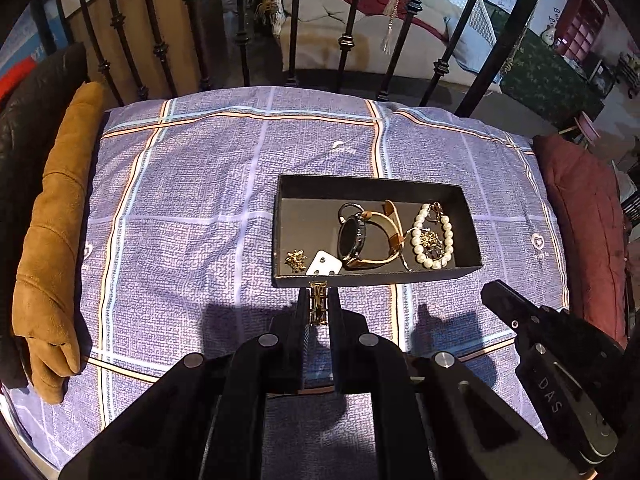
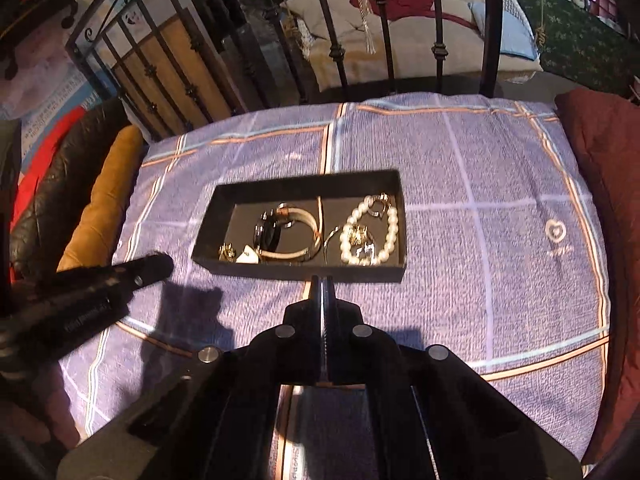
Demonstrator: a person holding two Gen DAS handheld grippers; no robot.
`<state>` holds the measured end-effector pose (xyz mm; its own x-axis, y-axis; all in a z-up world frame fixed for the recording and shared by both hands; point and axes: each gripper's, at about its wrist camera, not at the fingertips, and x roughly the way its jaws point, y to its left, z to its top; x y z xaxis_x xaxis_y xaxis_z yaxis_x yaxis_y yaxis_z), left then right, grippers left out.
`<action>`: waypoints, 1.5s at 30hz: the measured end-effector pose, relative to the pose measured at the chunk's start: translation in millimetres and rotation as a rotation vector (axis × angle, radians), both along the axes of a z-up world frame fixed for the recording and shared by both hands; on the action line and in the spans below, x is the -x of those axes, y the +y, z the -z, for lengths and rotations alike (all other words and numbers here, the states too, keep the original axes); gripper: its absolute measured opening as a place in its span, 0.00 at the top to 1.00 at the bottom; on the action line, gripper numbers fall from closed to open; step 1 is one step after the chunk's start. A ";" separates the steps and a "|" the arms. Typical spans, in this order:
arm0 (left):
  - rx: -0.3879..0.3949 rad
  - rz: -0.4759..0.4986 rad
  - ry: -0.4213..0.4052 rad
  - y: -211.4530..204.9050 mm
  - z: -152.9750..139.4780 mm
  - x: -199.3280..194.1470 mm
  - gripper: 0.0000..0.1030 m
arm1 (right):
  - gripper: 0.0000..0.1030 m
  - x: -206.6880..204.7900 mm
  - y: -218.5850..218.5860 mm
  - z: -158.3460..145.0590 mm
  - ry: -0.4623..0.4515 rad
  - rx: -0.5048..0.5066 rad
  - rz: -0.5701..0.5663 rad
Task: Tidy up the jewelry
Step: 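Carry the gold brooch into the black box and open the left tool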
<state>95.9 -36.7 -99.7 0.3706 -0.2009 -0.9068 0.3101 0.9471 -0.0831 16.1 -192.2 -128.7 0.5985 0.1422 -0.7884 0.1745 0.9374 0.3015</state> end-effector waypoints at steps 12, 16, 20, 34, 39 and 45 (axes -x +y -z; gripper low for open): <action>-0.017 0.036 -0.047 -20.6 -5.3 -9.8 0.92 | 0.98 -18.7 -7.5 -19.9 -0.068 0.042 0.026; -0.020 0.043 -0.055 -23.4 -7.1 -11.9 0.92 | 0.98 -21.9 -8.3 -22.1 -0.074 0.049 0.026; -0.025 0.050 -0.055 -25.4 -5.4 -13.7 0.92 | 0.98 -24.6 -9.0 -22.1 -0.075 0.054 0.027; -0.050 0.051 -0.010 -35.8 25.9 -52.1 0.91 | 0.98 -60.9 -3.9 13.1 0.009 0.085 -0.022; -0.071 0.046 -0.005 -38.2 32.7 -57.7 0.59 | 0.97 -67.1 -7.8 21.3 0.037 0.090 -0.011; -0.163 -0.040 -0.070 -27.3 24.4 -60.1 0.12 | 0.29 -61.6 -21.1 13.9 0.030 0.124 0.047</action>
<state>156.0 -64.0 -124.1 0.4391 -0.0373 -0.8977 0.2713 0.9580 0.0929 77.7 -213.4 -142.6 0.5785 0.0151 -0.8155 0.2264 0.9576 0.1783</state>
